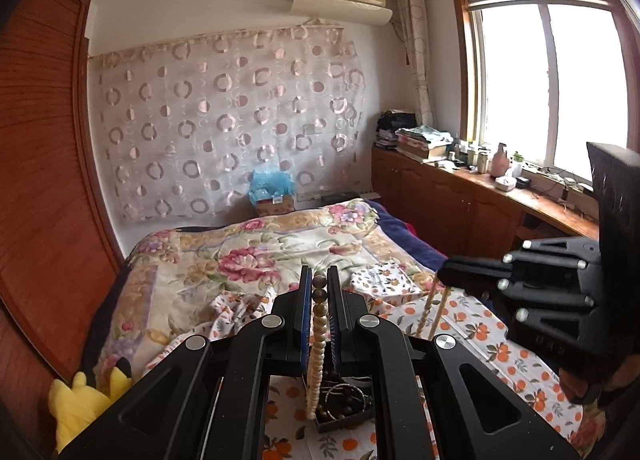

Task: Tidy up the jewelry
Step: 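Lower the pearls into the black box and open both tools, then move the left tool to the green jade pendant while the right approaches the red string bracelet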

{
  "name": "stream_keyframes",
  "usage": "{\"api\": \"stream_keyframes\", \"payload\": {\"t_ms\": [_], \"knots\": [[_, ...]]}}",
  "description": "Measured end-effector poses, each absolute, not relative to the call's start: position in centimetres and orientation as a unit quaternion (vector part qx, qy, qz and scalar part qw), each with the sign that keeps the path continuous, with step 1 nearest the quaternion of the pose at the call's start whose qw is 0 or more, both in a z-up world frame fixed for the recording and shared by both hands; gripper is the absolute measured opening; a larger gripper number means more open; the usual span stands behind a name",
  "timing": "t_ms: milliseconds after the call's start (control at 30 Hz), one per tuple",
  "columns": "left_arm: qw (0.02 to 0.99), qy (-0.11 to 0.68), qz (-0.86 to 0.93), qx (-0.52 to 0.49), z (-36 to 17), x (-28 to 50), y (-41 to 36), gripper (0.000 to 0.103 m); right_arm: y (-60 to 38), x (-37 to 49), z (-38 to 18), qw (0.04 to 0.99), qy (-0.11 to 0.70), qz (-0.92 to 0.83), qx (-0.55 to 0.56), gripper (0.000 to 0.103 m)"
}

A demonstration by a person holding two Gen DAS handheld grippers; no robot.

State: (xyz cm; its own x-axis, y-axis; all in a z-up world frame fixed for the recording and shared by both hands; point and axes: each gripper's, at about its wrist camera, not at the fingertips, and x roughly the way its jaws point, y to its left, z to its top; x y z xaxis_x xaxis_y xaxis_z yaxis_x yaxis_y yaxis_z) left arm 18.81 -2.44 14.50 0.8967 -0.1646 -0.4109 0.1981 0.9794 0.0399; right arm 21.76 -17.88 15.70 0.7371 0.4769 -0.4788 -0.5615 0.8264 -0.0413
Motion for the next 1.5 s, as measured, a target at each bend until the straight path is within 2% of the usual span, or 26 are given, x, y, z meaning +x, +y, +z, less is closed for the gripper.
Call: {"api": "stream_keyframes", "payload": {"t_ms": [333,633,1033,1067,1133,1167,1333,1500], "knots": [[0.973,0.216,-0.078,0.037,13.3,20.4,-2.0,0.007,-16.7,23.5,11.4,0.91,0.284,0.288,-0.094,0.005],[0.967,0.241,-0.079,0.026,11.1,23.6,-2.0,0.007,-16.1,24.6,4.6,0.887,0.35,0.285,-0.092,0.006],[0.96,0.272,-0.061,0.027,7.5,27.2,-2.2,0.007,-16.9,25.9,2.1,0.879,0.382,0.277,-0.065,0.006],[0.958,0.278,-0.061,0.026,7.0,27.3,-2.1,0.007,-16.9,25.8,2.0,0.879,0.382,0.278,-0.066,0.008],[0.953,0.296,-0.061,0.025,5.6,27.4,-1.8,0.007,-17.0,25.6,1.9,0.878,0.382,0.28,-0.067,0.025],[0.951,0.302,-0.063,0.025,5.0,27.3,-1.8,0.007,-17.1,25.4,1.9,0.88,0.379,0.28,-0.069,0.027],[0.945,0.317,-0.073,0.031,2.6,25.8,-1.8,0.009,-17.6,24.7,1.7,0.88,0.376,0.283,-0.065,0.027],[0.941,0.324,-0.086,0.043,0.9,23.0,-1.6,0.018,-18.2,22.2,0.7,0.881,0.369,0.286,-0.075,0.027]]}}
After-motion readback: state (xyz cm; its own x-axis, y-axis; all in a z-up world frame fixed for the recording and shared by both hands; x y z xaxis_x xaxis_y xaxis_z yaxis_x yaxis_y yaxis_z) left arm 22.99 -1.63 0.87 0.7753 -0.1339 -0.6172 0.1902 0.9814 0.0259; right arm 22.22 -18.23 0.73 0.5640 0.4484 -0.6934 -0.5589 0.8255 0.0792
